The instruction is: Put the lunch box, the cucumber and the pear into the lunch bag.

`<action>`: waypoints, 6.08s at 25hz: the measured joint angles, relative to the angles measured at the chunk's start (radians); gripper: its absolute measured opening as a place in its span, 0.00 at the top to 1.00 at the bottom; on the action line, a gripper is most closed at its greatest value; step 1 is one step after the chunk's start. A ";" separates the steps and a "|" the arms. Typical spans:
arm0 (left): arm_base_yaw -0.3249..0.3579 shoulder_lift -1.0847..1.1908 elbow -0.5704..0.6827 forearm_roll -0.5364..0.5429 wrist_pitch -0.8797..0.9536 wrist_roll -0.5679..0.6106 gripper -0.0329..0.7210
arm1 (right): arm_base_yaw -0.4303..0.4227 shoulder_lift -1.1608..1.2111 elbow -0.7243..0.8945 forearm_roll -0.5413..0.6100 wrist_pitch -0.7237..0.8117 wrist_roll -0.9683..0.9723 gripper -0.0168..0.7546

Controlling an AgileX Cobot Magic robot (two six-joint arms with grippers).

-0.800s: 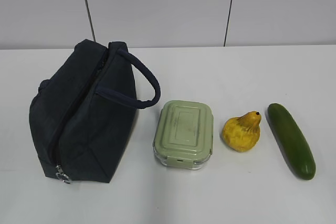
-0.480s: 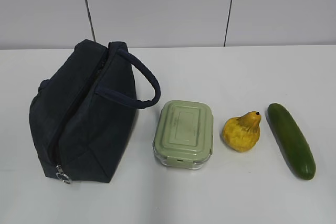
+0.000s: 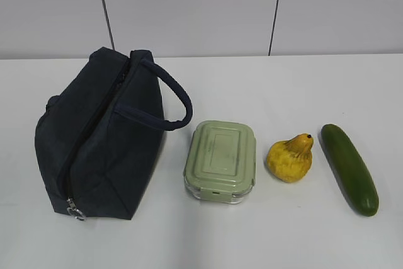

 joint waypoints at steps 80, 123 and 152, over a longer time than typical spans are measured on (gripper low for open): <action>-0.048 1.412 -0.392 -0.522 -0.240 0.529 0.98 | -0.025 1.853 -0.670 -0.007 -0.349 0.054 0.29; -0.048 1.412 -0.392 -0.526 -0.255 0.531 0.98 | 0.165 1.725 -0.986 0.870 -0.271 -0.450 0.43; -0.048 1.412 -0.392 -0.544 -0.270 0.531 0.98 | 0.421 2.125 -1.178 0.985 -0.469 -0.642 0.42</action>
